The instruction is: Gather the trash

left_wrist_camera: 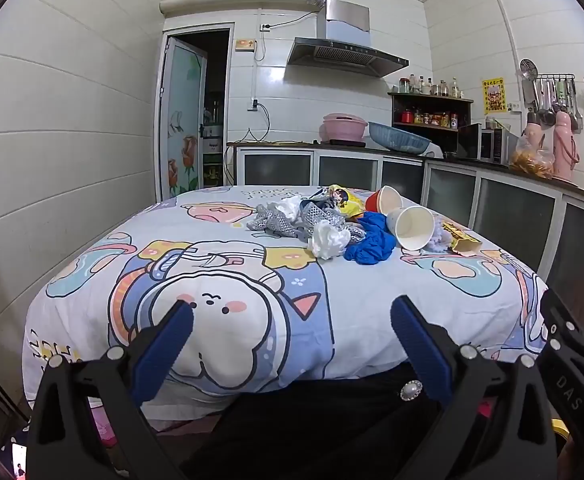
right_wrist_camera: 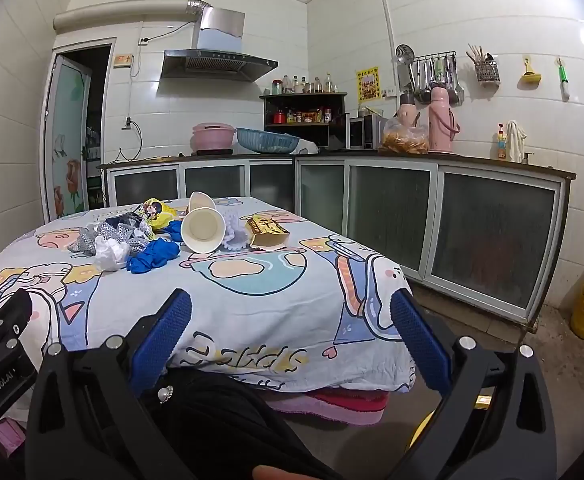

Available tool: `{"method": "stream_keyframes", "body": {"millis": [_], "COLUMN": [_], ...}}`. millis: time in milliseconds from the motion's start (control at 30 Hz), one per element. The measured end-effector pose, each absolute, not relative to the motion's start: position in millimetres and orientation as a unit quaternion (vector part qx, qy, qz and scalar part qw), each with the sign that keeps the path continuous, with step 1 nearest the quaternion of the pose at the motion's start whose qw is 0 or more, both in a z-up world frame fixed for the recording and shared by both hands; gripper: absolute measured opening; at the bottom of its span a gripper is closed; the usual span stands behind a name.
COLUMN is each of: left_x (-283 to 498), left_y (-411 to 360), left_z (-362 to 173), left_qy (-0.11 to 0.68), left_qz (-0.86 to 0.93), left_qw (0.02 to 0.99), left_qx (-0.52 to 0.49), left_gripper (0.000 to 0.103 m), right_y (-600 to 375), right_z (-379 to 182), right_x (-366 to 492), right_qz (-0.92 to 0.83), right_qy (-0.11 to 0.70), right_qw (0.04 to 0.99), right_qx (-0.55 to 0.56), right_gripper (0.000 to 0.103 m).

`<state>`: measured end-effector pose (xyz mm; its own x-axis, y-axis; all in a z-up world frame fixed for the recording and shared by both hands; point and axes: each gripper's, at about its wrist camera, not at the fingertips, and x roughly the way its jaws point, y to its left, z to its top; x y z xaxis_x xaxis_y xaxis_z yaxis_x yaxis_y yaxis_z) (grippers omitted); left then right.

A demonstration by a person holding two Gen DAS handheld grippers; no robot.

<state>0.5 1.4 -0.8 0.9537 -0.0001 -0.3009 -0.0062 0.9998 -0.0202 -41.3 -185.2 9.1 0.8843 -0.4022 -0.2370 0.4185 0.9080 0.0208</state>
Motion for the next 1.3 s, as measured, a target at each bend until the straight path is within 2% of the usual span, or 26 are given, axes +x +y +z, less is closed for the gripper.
{"method": "stream_keyframes", "body": {"millis": [1300], "left_x": [-0.4], "left_y": [-4.5], "left_z": [-7.5], "left_qy": [0.154], "left_qz": [0.0], "left_qw": [0.988], "left_qx": [-0.008], "left_gripper": [0.095], "right_y": [-186.5], "right_z": [0.8], "right_x": [-39.1], "right_qz": [-0.211], "right_qy": [0.117], "right_qw": [0.97], "right_qx": [0.037], "right_gripper": [0.095]}}
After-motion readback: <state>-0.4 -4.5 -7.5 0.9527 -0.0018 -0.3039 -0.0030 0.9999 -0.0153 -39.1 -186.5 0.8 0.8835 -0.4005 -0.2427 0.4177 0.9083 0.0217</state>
